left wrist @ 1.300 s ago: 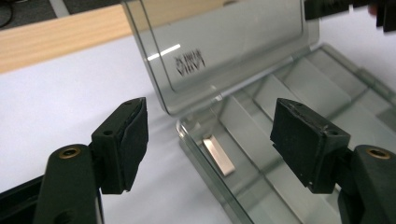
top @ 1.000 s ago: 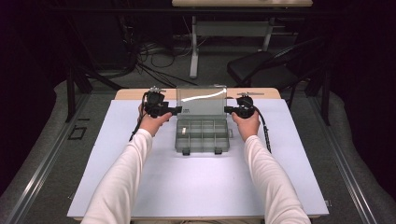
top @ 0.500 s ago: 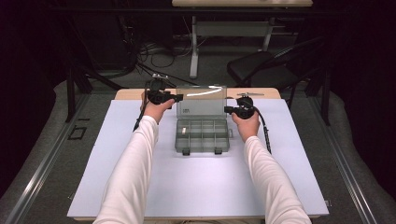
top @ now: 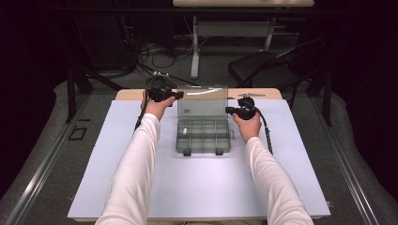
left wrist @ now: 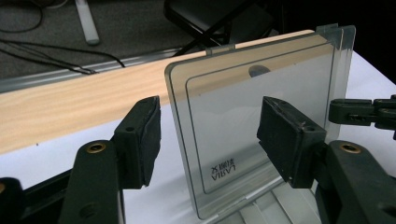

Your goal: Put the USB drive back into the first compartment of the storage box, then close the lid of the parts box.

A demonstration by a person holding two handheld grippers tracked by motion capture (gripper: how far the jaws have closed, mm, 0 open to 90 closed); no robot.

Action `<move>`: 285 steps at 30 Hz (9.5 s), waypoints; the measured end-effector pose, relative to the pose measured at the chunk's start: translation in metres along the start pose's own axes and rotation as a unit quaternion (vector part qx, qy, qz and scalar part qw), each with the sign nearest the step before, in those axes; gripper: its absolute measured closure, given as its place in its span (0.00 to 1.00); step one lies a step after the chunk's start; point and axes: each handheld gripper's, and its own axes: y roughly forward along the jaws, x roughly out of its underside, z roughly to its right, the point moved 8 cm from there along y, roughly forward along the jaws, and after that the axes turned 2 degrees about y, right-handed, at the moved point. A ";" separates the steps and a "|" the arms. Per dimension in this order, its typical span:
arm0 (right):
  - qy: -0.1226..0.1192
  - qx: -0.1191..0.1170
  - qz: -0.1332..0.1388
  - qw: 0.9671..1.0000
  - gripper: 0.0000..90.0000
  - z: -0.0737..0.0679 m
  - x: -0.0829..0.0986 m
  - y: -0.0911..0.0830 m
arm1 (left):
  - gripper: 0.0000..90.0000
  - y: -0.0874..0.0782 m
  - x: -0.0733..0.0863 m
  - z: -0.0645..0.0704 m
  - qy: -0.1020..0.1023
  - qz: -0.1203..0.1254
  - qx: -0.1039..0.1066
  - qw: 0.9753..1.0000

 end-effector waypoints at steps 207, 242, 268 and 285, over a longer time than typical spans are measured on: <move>-0.068 0.019 -0.049 0.996 1.00 -0.079 -0.076 -0.038 | 1.00 -0.038 0.053 0.034 -0.030 0.041 0.064 0.997; -0.074 -0.048 -0.084 0.993 1.00 -0.094 -0.008 -0.069 | 1.00 -0.050 0.112 0.061 -0.022 0.019 0.096 0.995; -0.077 -0.074 -0.121 0.987 1.00 -0.099 0.033 -0.072 | 1.00 -0.054 0.152 0.064 -0.008 0.002 0.085 0.996; -0.070 -0.077 -0.142 0.984 1.00 -0.094 0.061 -0.067 | 1.00 -0.080 0.177 0.061 -0.005 0.002 0.081 0.997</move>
